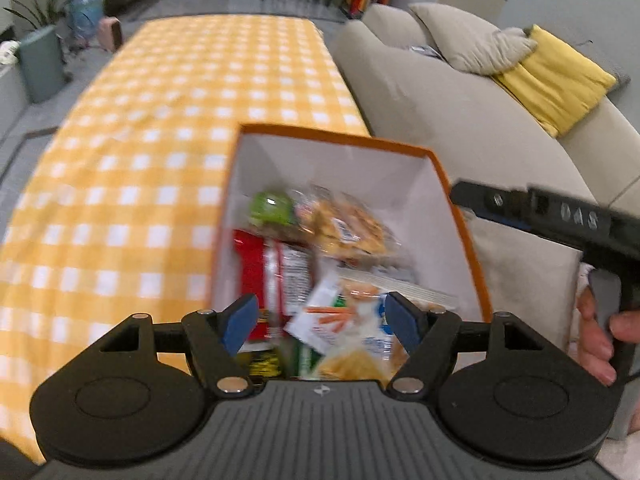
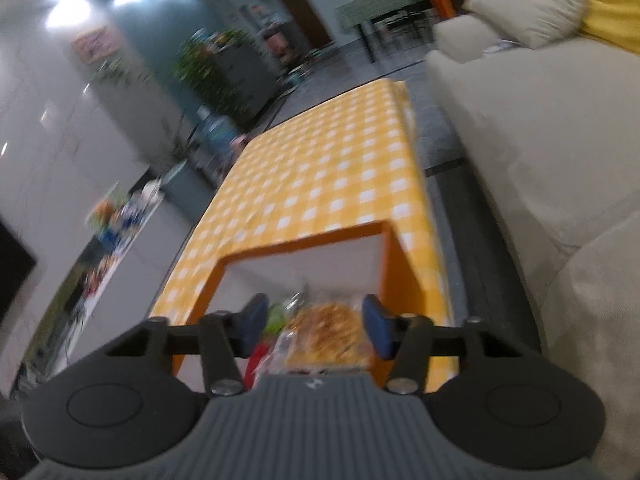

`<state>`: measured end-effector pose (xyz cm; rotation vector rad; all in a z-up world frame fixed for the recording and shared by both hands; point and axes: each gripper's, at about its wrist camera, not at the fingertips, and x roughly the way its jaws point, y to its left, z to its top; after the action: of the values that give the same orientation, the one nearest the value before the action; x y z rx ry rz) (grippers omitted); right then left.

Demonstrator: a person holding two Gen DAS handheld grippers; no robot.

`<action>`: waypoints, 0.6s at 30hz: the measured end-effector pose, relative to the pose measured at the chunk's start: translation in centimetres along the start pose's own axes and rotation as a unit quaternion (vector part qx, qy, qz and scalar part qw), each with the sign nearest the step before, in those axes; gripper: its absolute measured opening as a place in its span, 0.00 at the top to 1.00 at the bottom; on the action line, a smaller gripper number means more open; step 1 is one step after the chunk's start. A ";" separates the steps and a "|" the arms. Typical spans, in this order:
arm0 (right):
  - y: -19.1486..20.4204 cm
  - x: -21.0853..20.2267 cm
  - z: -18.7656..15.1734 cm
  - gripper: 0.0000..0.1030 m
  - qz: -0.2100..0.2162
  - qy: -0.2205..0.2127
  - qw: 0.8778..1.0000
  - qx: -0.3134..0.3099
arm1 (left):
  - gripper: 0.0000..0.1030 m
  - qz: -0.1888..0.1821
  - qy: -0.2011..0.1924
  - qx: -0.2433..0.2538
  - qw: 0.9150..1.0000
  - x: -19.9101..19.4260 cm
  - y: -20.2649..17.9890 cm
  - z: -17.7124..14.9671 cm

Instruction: Organize snacks

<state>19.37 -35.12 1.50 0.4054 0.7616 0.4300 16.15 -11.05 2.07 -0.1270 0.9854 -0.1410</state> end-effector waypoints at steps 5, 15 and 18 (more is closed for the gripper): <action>4.1 -0.7 -1.1 0.78 0.001 0.040 0.997 -0.063 | 0.18 0.021 0.001 -0.006 1.000 -1.5 1.9 -0.5; 8.2 5.3 -5.7 0.88 -0.095 0.222 0.963 -0.123 | 0.18 0.016 0.031 -0.026 0.999 -1.6 6.6 -3.3; 7.4 7.5 -6.8 0.90 -0.154 0.255 0.944 -0.139 | 0.18 0.005 0.032 -0.032 0.999 -1.8 7.5 -3.6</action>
<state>17.61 -23.77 -3.62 -0.1029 1.2287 0.3409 12.64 -3.48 0.27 -0.1773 1.0547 -0.1037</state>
